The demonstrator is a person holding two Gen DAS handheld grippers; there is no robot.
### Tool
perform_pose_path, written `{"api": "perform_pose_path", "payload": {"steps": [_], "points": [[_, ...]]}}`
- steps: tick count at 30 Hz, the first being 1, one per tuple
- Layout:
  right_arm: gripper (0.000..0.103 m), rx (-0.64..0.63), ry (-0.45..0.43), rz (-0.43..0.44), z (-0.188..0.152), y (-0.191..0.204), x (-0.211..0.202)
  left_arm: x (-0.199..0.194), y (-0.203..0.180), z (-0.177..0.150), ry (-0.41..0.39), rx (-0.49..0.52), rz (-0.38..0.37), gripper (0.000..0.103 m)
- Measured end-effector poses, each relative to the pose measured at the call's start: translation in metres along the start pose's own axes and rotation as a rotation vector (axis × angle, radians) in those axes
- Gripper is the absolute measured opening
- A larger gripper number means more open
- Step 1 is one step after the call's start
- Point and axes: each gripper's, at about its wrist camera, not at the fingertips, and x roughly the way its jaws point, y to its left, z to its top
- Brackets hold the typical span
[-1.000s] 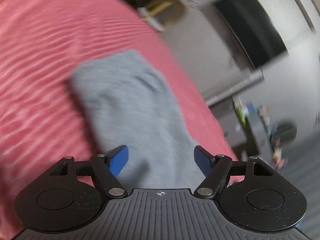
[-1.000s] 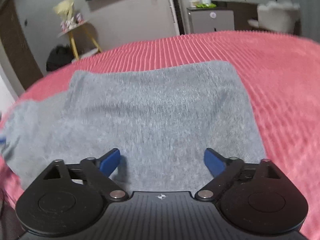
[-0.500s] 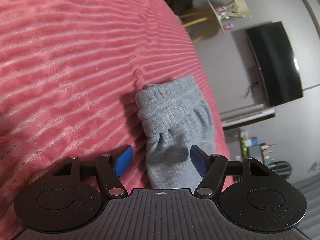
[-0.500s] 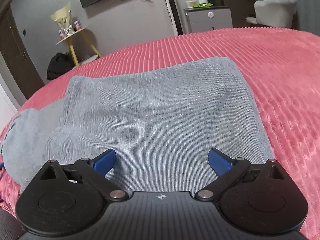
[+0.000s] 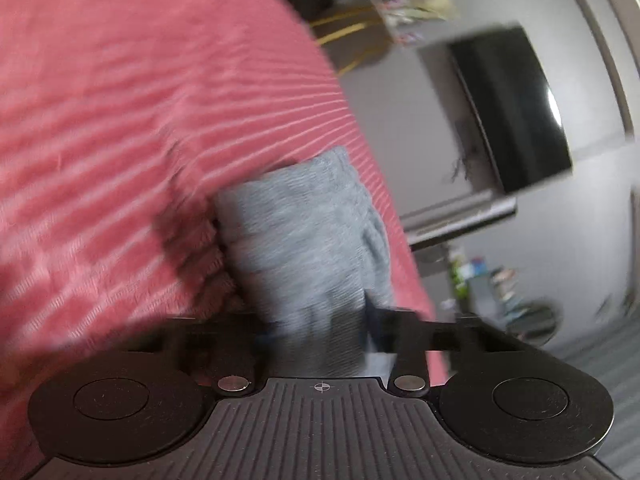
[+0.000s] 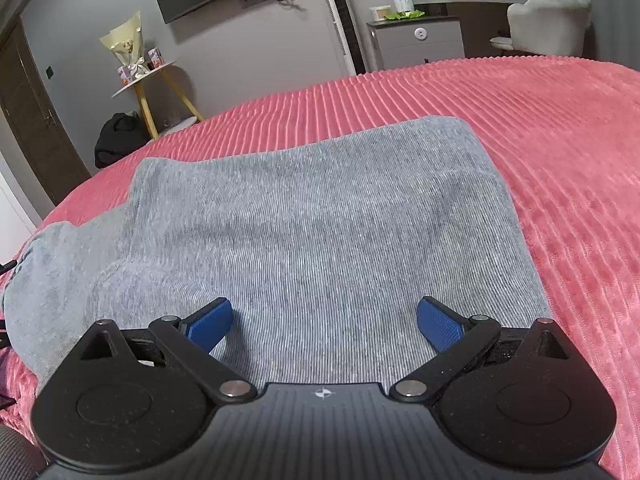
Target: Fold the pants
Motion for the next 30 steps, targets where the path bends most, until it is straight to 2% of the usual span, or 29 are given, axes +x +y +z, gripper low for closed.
{"api": "perform_pose_path", "payload": {"steps": [3,5,7,8,11,12,13,14,16,18,20,23,25,28,30], "points": [[0.099,0.005,-0.006,0.002,0.0,-0.001,0.0,-0.014,-0.013,-0.005,-0.046,0.072,-0.071,0.027],[0.099,0.01,-0.009,0.006,0.0,-0.002,0.0,-0.011,-0.013,-0.004,-0.042,0.062,-0.058,0.039],[0.099,0.015,-0.013,0.01,0.001,-0.003,0.0,-0.001,-0.006,-0.006,-0.014,0.021,-0.006,0.068],[0.099,0.016,-0.014,0.012,0.001,-0.003,0.0,0.004,-0.003,-0.008,0.005,0.004,0.019,0.074],[0.099,0.022,-0.018,0.018,0.001,-0.004,0.0,0.012,0.001,-0.009,-0.006,-0.01,0.019,0.074],[0.099,0.024,-0.02,0.019,0.001,-0.005,0.0,0.014,0.0,-0.008,-0.004,-0.021,0.025,0.067],[0.099,0.026,-0.022,0.021,0.001,-0.005,0.0,0.015,-0.002,-0.007,-0.006,-0.02,0.035,0.043],[0.099,0.027,-0.024,0.023,0.001,-0.005,0.0,0.015,-0.004,-0.007,0.002,0.005,0.045,0.03],[0.099,0.03,-0.025,0.024,0.001,-0.005,0.0,0.011,-0.013,-0.008,-0.006,0.055,0.05,0.022],[0.099,0.039,-0.028,0.03,0.002,-0.006,-0.001,-0.002,-0.025,-0.01,-0.028,0.111,0.022,0.019],[0.099,0.057,-0.031,0.041,0.003,-0.009,-0.002,-0.016,-0.055,-0.013,-0.059,0.228,0.018,0.019],[0.099,0.14,-0.045,0.087,0.006,-0.019,-0.007,-0.036,-0.117,-0.03,-0.093,0.494,0.021,0.019],[0.099,0.214,-0.058,0.126,0.009,-0.028,-0.012,-0.047,-0.162,-0.052,-0.087,0.65,-0.022,0.019],[0.099,0.309,-0.074,0.176,0.01,-0.039,-0.021,-0.055,-0.213,-0.089,-0.029,0.778,-0.123,0.019],[0.099,0.36,-0.086,0.212,0.01,-0.044,-0.03,-0.051,-0.247,-0.127,0.041,0.867,-0.192,0.02]]}}
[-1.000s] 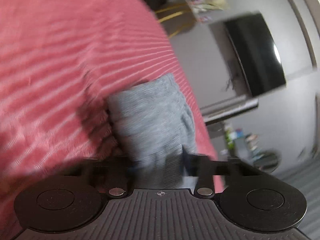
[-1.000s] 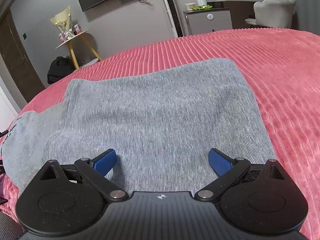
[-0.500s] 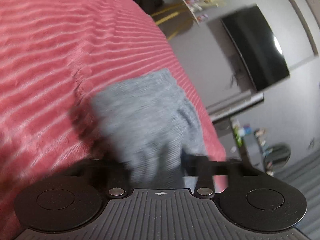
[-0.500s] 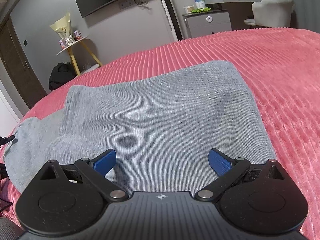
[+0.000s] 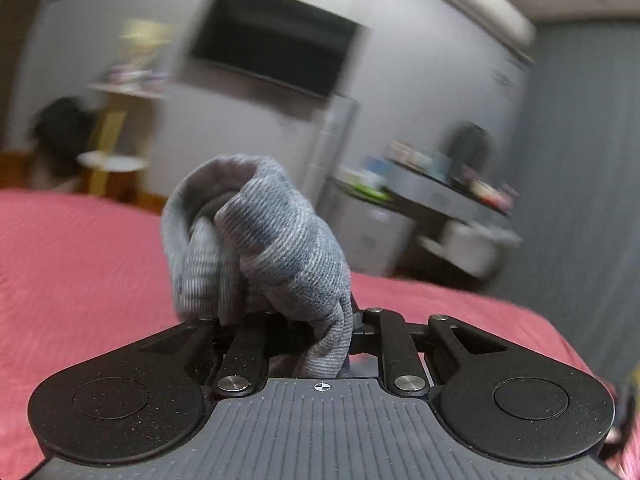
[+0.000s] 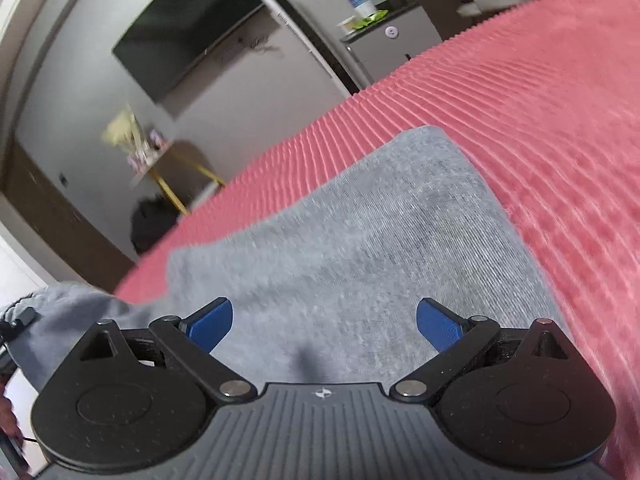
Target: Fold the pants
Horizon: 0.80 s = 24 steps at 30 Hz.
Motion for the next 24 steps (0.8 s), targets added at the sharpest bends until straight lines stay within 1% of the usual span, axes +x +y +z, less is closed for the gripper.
{"api": "perform_pose_path", "payload": {"steps": [2,3,4,5,6,8,9,10,12,14,15,17,19,21,22,24], "points": [[0.099,0.069,-0.004,0.041,0.0,-0.006,-0.011,0.015,-0.044,-0.012,0.052,0.06,-0.065,0.026],[0.099,0.114,-0.005,0.062,-0.002,-0.01,-0.017,0.025,-0.066,-0.022,0.093,0.089,-0.102,0.035],[0.099,0.149,-0.005,0.081,-0.003,-0.013,-0.023,0.036,-0.085,-0.034,0.151,0.103,-0.131,0.048],[0.099,0.178,-0.008,0.098,-0.004,-0.016,-0.028,0.043,-0.099,-0.046,0.207,0.11,-0.155,0.05],[0.099,0.206,-0.013,0.113,-0.005,-0.018,-0.034,0.048,-0.11,-0.058,0.26,0.108,-0.178,0.049],[0.099,0.255,-0.013,0.128,-0.003,-0.024,-0.043,0.051,-0.124,-0.078,0.336,0.074,-0.196,0.054],[0.099,0.279,-0.008,0.129,-0.003,-0.028,-0.045,0.049,-0.124,-0.086,0.374,0.056,-0.18,0.058],[0.099,0.307,0.003,0.13,-0.002,-0.032,-0.047,0.045,-0.121,-0.094,0.395,0.032,-0.148,0.06],[0.099,0.344,0.032,0.141,-0.004,-0.038,-0.045,0.032,-0.104,-0.103,0.41,-0.042,-0.08,0.062],[0.099,0.345,0.052,0.117,-0.006,-0.038,-0.039,0.017,-0.078,-0.107,0.414,-0.146,0.015,0.068],[0.099,0.344,0.062,0.107,-0.008,-0.037,-0.034,0.006,-0.067,-0.109,0.403,-0.204,0.072,0.072],[0.099,0.339,0.099,0.108,-0.009,-0.031,-0.018,-0.007,-0.047,-0.105,0.383,-0.294,0.149,0.073],[0.099,0.335,0.127,0.1,-0.008,-0.023,-0.002,-0.024,-0.037,-0.101,0.362,-0.394,0.189,0.077],[0.099,0.346,0.132,0.096,-0.006,-0.015,0.014,-0.038,-0.025,-0.092,0.334,-0.456,0.209,0.079],[0.099,0.361,0.135,0.098,-0.004,-0.011,0.023,-0.041,-0.025,-0.086,0.327,-0.461,0.219,0.079],[0.093,0.397,0.137,0.086,-0.001,-0.005,0.037,-0.05,-0.026,-0.082,0.319,-0.433,0.247,0.08]]}}
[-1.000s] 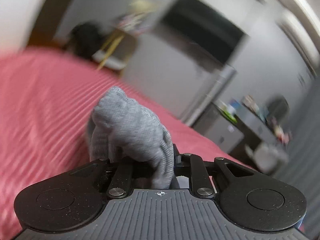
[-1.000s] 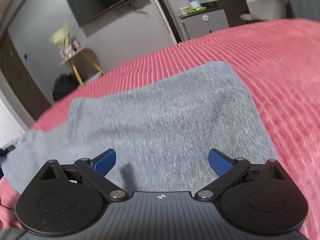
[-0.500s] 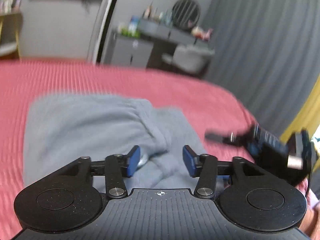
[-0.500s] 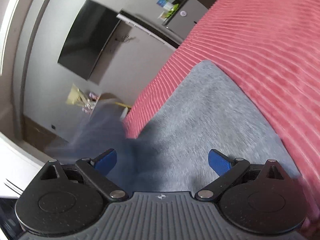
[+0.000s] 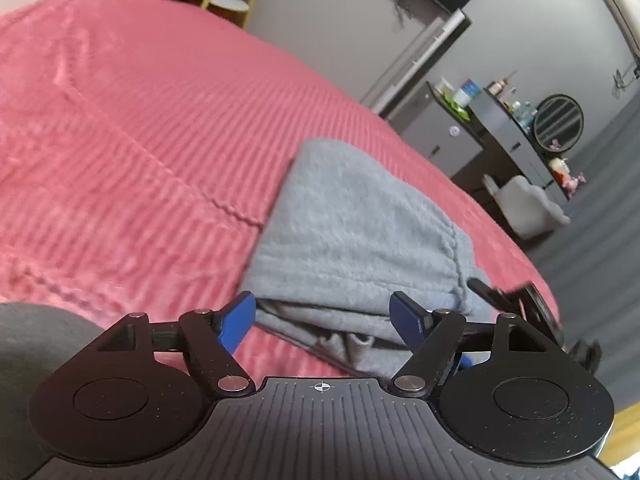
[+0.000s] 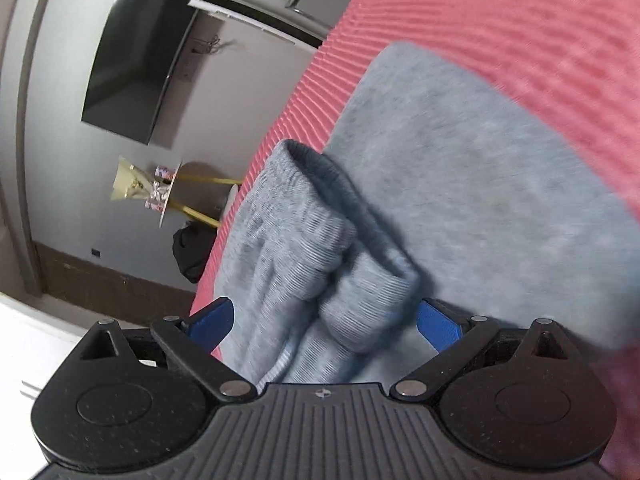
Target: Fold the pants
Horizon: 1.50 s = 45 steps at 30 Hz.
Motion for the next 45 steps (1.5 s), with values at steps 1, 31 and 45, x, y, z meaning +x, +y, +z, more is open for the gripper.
{"api": "perform_pose_path", "payload": {"steps": [1,31,45], "points": [[0.085,0.014,-0.004,-0.014,0.001,0.003,0.006,-0.005,0.004,-0.001,-0.01,0.021,0.015,0.08],[0.027,-0.364,-0.134,0.144,-0.013,0.154,-0.03,0.079,-0.003,-0.024,0.048,0.155,0.003,0.053],[0.027,-0.294,-0.224,-0.044,0.021,0.069,-0.076,0.072,0.001,-0.018,0.048,0.157,-0.044,0.038]]}}
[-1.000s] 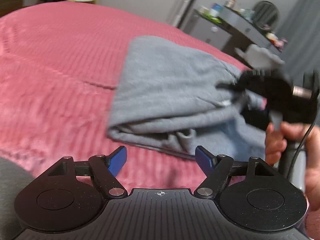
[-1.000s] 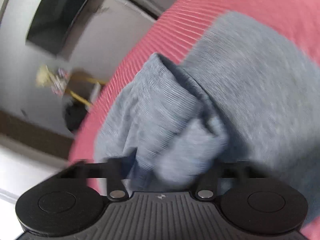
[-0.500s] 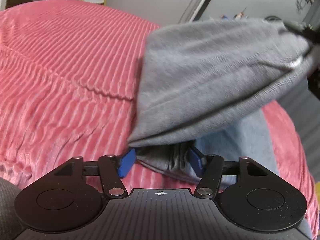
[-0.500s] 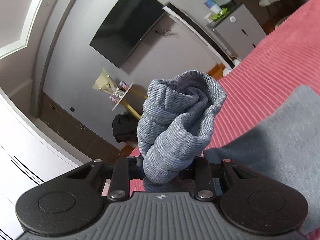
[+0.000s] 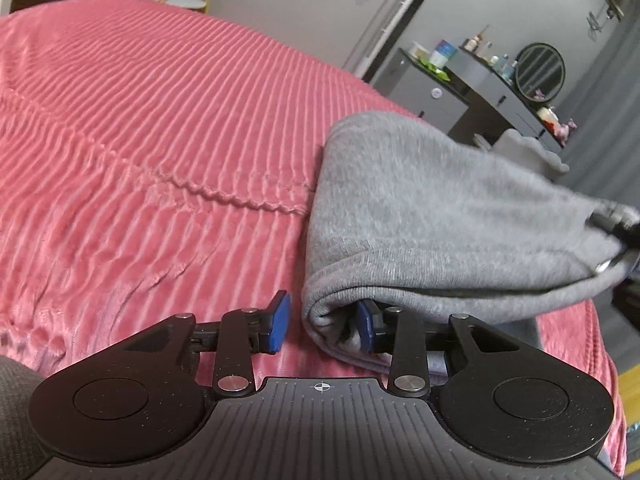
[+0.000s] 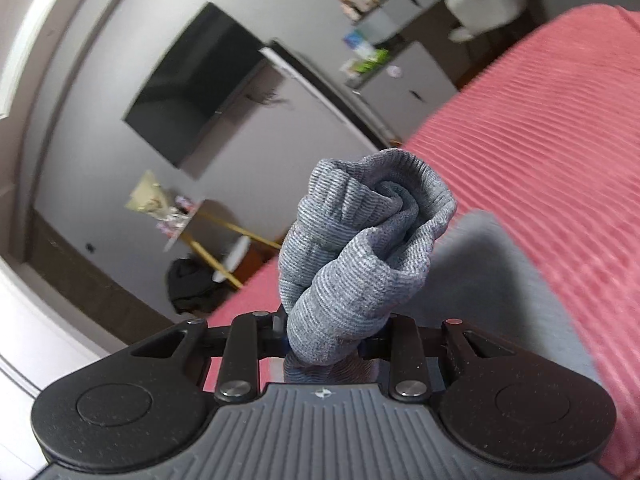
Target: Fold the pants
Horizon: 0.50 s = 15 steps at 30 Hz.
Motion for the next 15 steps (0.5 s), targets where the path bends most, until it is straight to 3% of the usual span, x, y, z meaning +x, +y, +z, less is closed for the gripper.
{"api": "perform_pose_path", "payload": {"steps": [6,9,11,13,15], "points": [[0.031,-0.081,0.093,-0.124,-0.017,-0.03,-0.002,-0.011,-0.001,0.002,0.03,0.014,-0.035,0.037],[0.051,-0.114,0.128,-0.277,-0.023,-0.045,-0.007,-0.037,-0.011,0.005,0.026,0.072,-0.166,0.04],[0.059,-0.101,0.136,-0.337,-0.022,-0.054,-0.016,-0.056,-0.022,0.01,-0.03,0.145,-0.223,0.053],[0.061,-0.106,0.117,-0.371,-0.02,-0.057,-0.025,-0.063,-0.033,0.018,-0.08,0.197,-0.209,0.071],[0.061,-0.158,0.079,-0.413,-0.016,-0.05,-0.031,-0.053,-0.039,0.024,-0.101,0.185,-0.181,0.079]]}}
